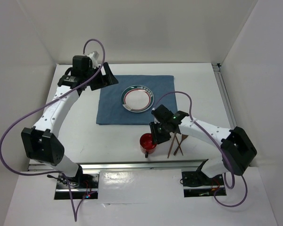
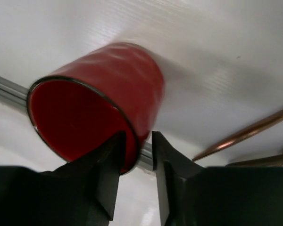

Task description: Set the dinner table for one person

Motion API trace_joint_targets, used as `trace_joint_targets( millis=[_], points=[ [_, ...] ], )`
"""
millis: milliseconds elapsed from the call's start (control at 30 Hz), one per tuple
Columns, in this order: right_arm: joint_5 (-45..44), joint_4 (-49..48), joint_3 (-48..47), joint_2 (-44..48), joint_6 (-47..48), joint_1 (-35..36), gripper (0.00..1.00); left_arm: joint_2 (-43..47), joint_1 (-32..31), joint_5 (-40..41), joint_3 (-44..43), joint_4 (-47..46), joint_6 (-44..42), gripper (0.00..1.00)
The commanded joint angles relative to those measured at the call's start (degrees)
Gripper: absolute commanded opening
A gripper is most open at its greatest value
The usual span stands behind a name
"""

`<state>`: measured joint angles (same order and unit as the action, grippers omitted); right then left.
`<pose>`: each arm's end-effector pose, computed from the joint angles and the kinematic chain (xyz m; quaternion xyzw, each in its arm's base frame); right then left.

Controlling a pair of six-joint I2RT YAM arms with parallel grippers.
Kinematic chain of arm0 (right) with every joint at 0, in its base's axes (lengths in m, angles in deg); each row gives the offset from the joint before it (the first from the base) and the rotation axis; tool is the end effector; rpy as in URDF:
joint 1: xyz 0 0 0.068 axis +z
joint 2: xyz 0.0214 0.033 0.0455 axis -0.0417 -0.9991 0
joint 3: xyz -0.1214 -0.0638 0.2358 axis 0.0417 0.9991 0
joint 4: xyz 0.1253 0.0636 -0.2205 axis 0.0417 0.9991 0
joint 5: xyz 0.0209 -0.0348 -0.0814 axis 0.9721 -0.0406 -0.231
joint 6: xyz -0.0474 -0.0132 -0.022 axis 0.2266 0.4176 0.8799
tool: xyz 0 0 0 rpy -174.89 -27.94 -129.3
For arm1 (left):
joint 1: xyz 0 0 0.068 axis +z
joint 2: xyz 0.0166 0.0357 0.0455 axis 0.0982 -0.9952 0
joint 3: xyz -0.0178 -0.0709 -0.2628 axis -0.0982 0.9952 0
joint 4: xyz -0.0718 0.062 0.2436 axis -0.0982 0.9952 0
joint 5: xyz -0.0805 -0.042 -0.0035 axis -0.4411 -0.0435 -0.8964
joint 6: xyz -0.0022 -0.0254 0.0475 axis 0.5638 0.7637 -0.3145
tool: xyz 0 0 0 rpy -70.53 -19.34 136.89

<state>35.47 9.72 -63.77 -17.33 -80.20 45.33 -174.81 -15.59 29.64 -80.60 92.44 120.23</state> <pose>0.1894 0.1848 0.2107 -0.1376 0.9658 0.1889 0.1123 0.3524 -0.0713 0.3658 -0.1005 0.8674 -0.2757 0.4018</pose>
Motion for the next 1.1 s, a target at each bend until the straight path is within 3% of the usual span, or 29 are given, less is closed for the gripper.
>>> trace_joint_targets(
  millis=[0, 133, 167, 367, 533, 600, 833, 1067],
  points=[
    [-5.20, -4.27, -0.46, -1.21, -2.80, 1.80, 0.36, 1.84, 0.64, 0.92, 1.35, 3.02, -1.73, 0.95],
    [-10.56, -0.33, -3.09, -1.13, -4.82, 3.03, 0.02, 3.51, 0.64, 0.40, 1.35, 4.95, -2.26, 0.94],
    [-12.57, 0.73, -3.88, -0.60, -5.60, 3.55, 0.00, 4.12, 0.64, 0.39, 1.35, 5.48, -2.26, 0.94],
    [-19.00, 10.82, -16.68, -0.50, -6.23, 3.56, 0.00, 8.25, 0.64, -0.31, 2.57, 7.16, -2.79, 0.94],
    [-21.47, 14.01, -29.80, -7.26, 1.13, -4.24, 0.00, 11.77, 0.64, 0.74, 5.74, 8.91, -3.32, 0.94],
    [-21.47, 14.01, -36.63, -12.87, 2.91, -7.50, 0.00, 12.82, 0.64, 1.45, 7.84, 8.92, -2.79, 1.00],
    [-18.14, 12.52, -58.45, -31.07, 7.21, -21.73, 0.00, 16.95, -1.21, 4.78, 11.02, 11.55, -3.84, 1.00],
    [-17.68, 15.41, -81.73, -48.65, 8.27, -27.63, 0.00, 18.80, -1.73, 4.61, 14.88, 11.55, -2.79, 1.00]
  ],
)
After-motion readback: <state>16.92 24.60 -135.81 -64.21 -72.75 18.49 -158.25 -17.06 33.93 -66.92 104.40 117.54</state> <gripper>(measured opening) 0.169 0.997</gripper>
